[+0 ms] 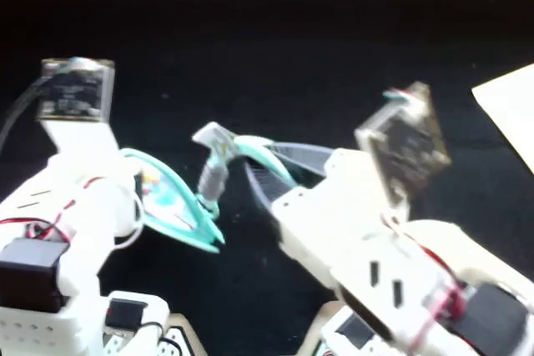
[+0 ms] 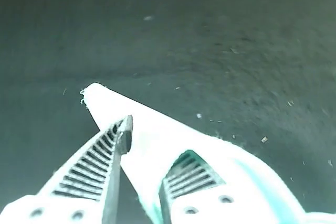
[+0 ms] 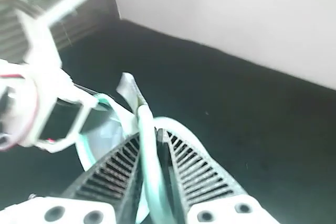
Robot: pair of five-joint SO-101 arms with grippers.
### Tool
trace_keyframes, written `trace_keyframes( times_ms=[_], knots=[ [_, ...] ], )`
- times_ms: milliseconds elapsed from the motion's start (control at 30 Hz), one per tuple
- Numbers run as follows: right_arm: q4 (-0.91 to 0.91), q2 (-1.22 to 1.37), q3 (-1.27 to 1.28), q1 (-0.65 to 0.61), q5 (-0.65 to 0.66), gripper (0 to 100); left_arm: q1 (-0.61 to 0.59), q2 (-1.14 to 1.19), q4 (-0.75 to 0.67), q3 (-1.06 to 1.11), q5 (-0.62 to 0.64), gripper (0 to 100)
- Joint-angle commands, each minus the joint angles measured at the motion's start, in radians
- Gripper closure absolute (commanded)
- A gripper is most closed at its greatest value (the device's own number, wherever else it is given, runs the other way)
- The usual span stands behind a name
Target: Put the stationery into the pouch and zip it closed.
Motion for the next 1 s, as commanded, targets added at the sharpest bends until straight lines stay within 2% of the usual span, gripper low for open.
trace_keyframes(
  times_ms=[0,233,500,700,867,967],
  knots=[
    [0.056,-0.007,-0.137,0.015,-0.003,99.2,0.093,0.015,-0.048,-0.012,-0.031,99],
    [0.116,0.077,-0.300,0.102,-0.003,99.2,0.206,0.077,-0.068,-0.008,-0.048,99],
    [0.117,0.197,-0.438,0.117,-0.009,99.2,0.280,0.278,-0.250,-0.010,-0.048,99],
    [0.117,0.358,-0.656,0.117,-0.005,99.2,0.328,0.418,-0.381,-0.012,-0.048,99],
    [0.113,0.538,-0.889,0.117,0.000,99.2,0.306,0.549,-0.450,-0.012,-0.048,99],
    [0.111,0.641,-1.027,0.117,0.058,99.2,0.263,0.585,-0.460,-0.042,-0.044,97]
  ],
)
